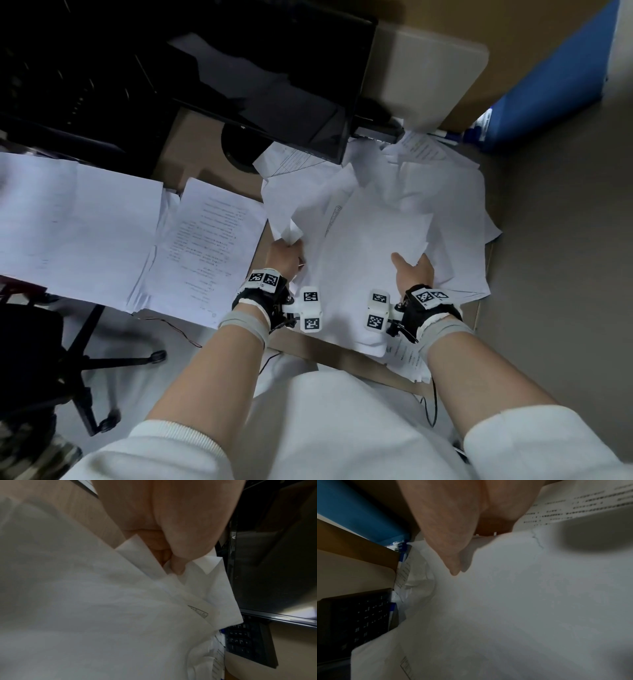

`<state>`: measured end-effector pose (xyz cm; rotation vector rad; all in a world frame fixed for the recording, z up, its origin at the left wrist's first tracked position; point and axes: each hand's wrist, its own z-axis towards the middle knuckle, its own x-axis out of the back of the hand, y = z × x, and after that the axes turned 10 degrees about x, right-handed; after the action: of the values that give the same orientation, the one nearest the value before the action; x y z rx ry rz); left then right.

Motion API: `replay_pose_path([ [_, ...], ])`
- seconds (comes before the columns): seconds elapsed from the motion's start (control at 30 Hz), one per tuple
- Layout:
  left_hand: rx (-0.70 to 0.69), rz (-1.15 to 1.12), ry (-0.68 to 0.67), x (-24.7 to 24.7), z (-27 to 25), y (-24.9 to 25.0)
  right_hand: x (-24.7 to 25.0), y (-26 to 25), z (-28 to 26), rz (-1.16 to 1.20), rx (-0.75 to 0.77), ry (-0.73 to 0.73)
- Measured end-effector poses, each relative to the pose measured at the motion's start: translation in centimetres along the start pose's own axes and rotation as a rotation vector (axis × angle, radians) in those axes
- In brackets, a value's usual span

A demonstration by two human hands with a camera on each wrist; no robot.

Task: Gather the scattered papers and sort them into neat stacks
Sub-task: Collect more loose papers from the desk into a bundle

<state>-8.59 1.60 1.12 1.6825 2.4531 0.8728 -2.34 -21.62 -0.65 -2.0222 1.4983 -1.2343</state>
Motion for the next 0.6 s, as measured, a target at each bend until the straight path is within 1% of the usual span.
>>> replay_pose_path([
  [0.1, 0.000, 0.038, -0.007, 0.4, -0.1, 0.2, -0.5, 0.1, 0.1, -0.004, -0.001, 0.062],
  [0.3, -0.023, 0.119, 0.050, 1.4, 1.1, 0.5, -0.4, 0.0, 0.2, -0.008, 0.054, 0.120],
  [0.43, -0.043, 0.193, 0.123, 1.8, 4.2, -0.6, -0.3, -0.7, 0.2, 0.020, 0.078, 0.172],
  [0.47, -0.038, 0.197, 0.121, 1.8, 4.6, -0.7, -0.2, -0.9, 0.2, 0.013, 0.084, 0.183],
  [0.6, -0.034, 0.246, 0.109, 1.9, 2.2, 1.4, -0.3, -1.3, 0.7, -0.029, 0.103, 0.176],
])
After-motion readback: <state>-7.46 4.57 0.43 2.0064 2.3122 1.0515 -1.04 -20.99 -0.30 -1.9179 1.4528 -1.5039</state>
